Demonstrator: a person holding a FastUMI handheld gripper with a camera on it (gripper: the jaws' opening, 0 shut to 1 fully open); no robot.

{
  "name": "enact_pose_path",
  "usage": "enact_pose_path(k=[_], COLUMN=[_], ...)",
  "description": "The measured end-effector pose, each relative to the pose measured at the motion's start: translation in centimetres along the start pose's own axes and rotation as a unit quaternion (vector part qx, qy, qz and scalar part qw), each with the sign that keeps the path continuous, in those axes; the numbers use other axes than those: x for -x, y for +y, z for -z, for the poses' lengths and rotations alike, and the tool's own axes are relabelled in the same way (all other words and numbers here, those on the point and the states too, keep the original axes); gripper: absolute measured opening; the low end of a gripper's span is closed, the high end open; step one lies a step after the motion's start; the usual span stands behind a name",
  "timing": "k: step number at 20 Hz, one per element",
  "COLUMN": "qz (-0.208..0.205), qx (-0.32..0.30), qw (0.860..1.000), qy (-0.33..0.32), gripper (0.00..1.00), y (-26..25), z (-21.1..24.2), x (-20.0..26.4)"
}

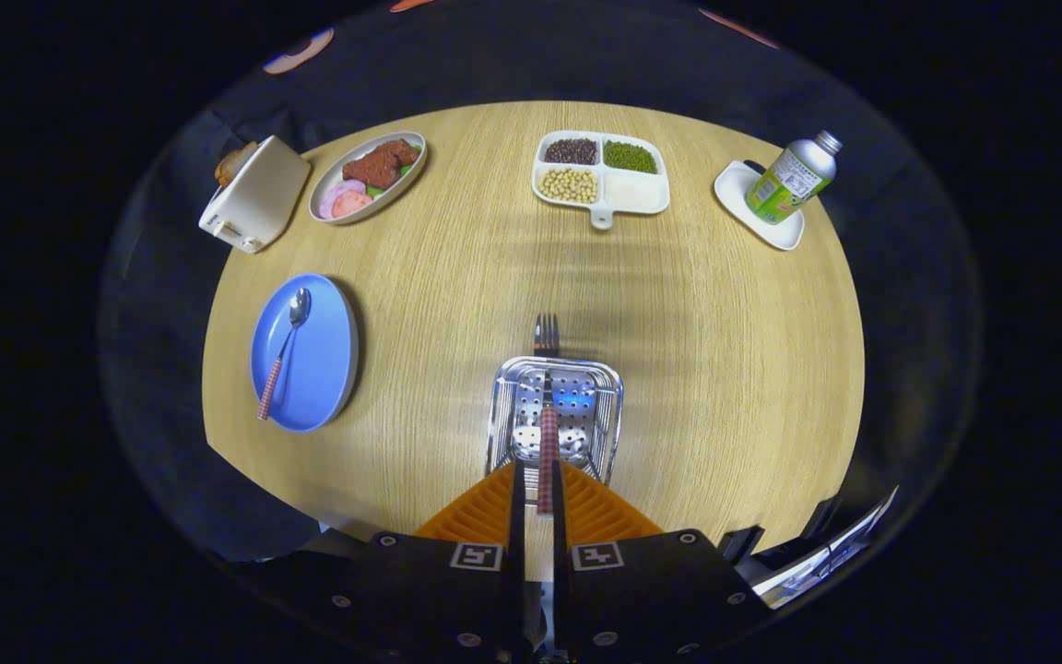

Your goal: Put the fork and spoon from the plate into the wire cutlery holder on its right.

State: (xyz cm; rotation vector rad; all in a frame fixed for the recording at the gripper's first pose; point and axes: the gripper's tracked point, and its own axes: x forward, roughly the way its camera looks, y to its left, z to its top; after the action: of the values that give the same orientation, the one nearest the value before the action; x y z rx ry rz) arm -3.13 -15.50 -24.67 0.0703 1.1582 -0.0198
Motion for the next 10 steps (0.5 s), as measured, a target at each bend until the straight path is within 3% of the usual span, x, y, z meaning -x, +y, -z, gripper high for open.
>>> enact_pose_path(k=[5,8,10], qz=[-0.028,-0.055,-0.074], qx=[-0.002,-0.008,-0.020], qw=[0.993,0.981,0.969], qy=[-0.115,-0.187,-0.234], gripper=[0.23,0.44,0.53], y=[3.5,6.5,8.7], z=[-2.8,-4.9,-6.3], x=[2.6,4.1,5.2])
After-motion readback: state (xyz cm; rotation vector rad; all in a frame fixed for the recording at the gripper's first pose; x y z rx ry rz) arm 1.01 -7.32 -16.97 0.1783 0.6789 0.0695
